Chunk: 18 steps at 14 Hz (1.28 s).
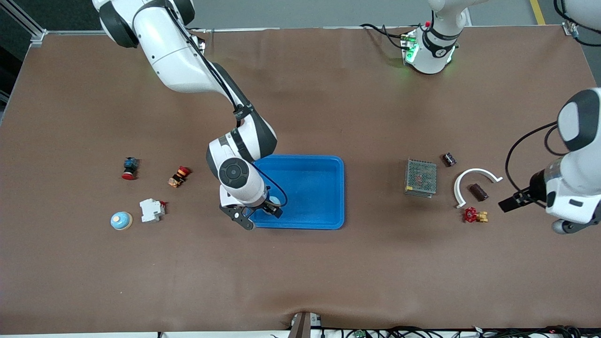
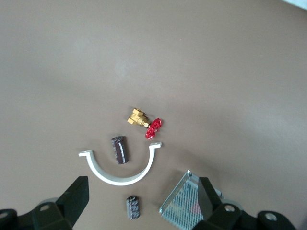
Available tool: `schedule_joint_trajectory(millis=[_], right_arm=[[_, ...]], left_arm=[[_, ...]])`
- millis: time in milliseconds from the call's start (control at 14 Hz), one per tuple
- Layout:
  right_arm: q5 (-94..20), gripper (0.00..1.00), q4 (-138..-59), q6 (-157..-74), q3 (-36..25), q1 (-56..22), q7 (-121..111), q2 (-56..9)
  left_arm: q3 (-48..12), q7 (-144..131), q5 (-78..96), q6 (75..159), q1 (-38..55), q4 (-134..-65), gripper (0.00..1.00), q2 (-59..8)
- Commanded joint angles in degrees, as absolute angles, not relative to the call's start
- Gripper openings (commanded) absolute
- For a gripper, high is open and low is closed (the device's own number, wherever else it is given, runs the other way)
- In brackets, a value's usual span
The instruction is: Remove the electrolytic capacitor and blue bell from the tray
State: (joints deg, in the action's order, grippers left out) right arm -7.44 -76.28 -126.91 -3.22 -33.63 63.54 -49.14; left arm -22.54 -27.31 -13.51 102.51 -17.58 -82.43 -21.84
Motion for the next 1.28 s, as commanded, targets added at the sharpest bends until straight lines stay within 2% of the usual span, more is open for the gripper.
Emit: schedule_joint_trajectory(millis=[0,356,499,855,1211], right_arm=[[-6.3,1.0,-74.4,-127.0,-3.7,-34.3,64.2,-50.7],[-6.4,1.0,-74.5,-127.5,-3.6,-34.4,64.1,-51.4],[-6.4,1.0,-74.5,-128.2,-3.6,-34.5,64.1,-51.8],[-6.2,1.0,-74.5,-129.0,-3.6,-35.4,64.2,-52.6],[-6.2,1.0,-74.6,-128.9,-3.6,-35.4,64.2,-52.6]], left_arm=[[-23.8,-20.1,-13.1,98.1,-18.0,-80.9,1.0,-17.4],[-22.8,-15.9,-7.6,95.6,-15.3,-81.4,1.0,-10.4],[-18.0,-12.8,-6.3,93.3,-10.7,-81.9,1.0,-7.2],[-4.6,-7.0,-2.8,90.8,-0.4,-88.2,1.0,1.1],[-4.6,-7.4,-2.3,86.6,0.1,-88.3,1.0,3.2]])
